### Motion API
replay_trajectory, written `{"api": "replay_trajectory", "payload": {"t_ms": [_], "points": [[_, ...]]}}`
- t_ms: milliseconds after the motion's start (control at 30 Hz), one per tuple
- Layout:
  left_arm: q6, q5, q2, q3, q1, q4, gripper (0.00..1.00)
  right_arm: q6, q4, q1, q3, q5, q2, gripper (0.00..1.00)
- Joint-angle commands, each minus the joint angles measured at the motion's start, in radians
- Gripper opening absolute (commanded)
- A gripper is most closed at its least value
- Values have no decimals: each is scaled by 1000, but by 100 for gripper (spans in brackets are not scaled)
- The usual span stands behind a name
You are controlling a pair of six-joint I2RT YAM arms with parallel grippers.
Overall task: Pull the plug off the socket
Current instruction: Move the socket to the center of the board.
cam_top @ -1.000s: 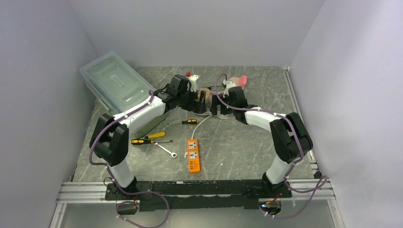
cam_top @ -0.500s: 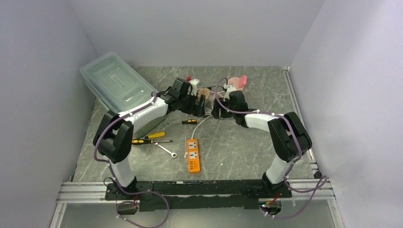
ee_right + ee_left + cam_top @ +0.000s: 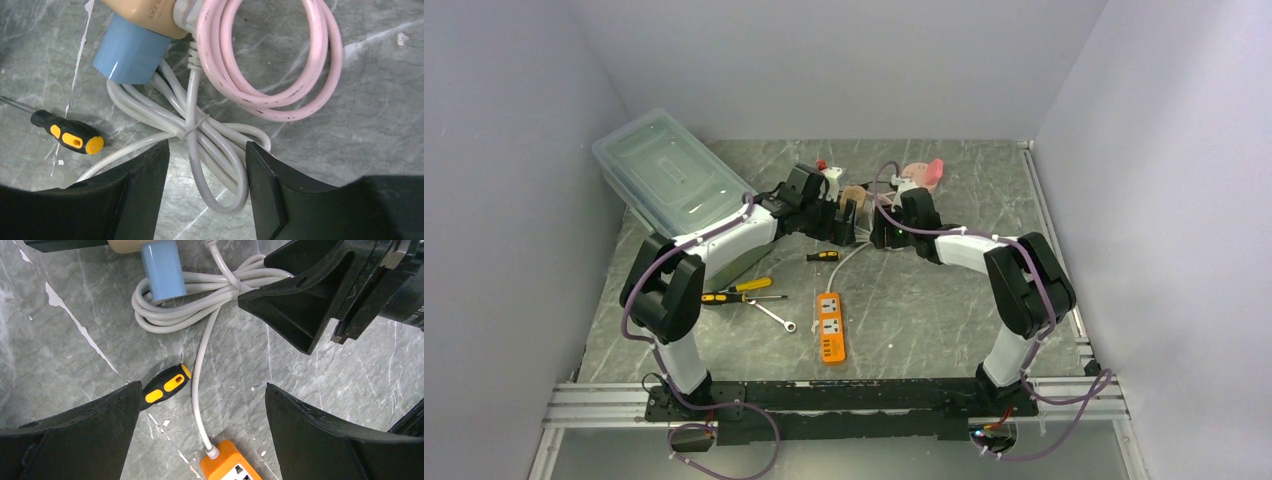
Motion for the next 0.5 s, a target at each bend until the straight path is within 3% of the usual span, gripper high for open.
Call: {"api": "replay_trajectory", "payload": {"t_ms": [0, 167, 467], "points": [[13, -5, -42, 26, 0, 1, 97, 8, -76, 44, 48, 3, 32, 58], [20, -18, -54, 34, 0, -8, 97, 57, -112, 55, 44, -47, 16, 52], [21, -12, -76, 38, 1, -6, 97, 105, -110, 103, -79, -123, -129, 51]]}}
